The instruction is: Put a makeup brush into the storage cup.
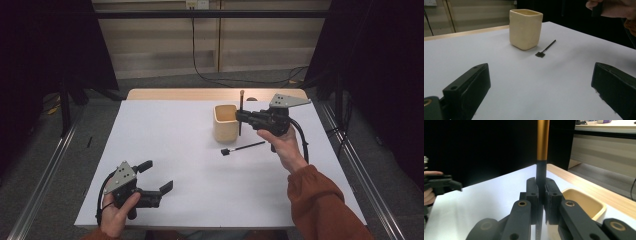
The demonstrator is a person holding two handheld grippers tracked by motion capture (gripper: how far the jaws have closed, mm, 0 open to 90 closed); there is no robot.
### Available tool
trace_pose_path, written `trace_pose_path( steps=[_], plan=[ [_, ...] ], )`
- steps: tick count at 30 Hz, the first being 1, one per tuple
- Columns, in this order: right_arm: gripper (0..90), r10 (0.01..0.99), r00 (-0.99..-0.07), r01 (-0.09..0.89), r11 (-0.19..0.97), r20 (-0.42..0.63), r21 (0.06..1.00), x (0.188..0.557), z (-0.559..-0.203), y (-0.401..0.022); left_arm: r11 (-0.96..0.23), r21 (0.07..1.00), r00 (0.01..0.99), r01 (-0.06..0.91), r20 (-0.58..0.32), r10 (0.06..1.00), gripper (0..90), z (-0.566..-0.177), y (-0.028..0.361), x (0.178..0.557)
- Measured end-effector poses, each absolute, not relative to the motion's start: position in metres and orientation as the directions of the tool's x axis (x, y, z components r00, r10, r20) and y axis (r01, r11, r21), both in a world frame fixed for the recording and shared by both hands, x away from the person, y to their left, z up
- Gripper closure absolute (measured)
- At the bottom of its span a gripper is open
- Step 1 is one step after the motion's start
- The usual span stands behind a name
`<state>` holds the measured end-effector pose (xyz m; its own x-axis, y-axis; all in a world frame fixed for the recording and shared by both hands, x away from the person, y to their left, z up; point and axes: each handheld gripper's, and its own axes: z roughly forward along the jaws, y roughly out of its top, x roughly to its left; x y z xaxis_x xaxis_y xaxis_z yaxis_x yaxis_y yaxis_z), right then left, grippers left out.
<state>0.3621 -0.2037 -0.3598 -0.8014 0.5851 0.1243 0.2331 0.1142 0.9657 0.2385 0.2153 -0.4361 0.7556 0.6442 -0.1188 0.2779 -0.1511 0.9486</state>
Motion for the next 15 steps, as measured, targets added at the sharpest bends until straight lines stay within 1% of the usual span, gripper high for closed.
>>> trace_pose_path(
  steps=[3,4,7,12,15],
  plan=[
    [83.8,0.6,-0.793,0.231,0.132,0.108,0.964,0.369,-0.356,-0.203,-0.159,0.946,0.758,0.281,-0.117,0.641,2.2,-0.439,0.219,0.236],
    [83.8,0.606,-0.789,0.234,0.135,0.107,0.963,0.372,-0.356,-0.201,-0.152,0.944,0.755,0.293,-0.131,0.643,2.1,-0.441,0.221,0.237],
    [83.8,0.615,-0.781,0.227,0.12,0.107,0.966,0.38,-0.354,-0.199,-0.157,0.945,0.753,0.286,-0.121,0.647,2.1,-0.442,0.222,0.237],
    [83.8,0.647,-0.755,0.212,0.086,0.107,0.974,0.397,-0.344,-0.198,-0.138,0.947,0.739,0.289,-0.129,0.661,2.2,-0.442,0.224,0.236],
    [83.8,0.658,-0.746,0.212,0.086,0.105,0.974,0.406,-0.341,-0.195,-0.131,0.948,0.738,0.289,-0.133,0.662,2.2,-0.442,0.225,0.236]
  ],
)
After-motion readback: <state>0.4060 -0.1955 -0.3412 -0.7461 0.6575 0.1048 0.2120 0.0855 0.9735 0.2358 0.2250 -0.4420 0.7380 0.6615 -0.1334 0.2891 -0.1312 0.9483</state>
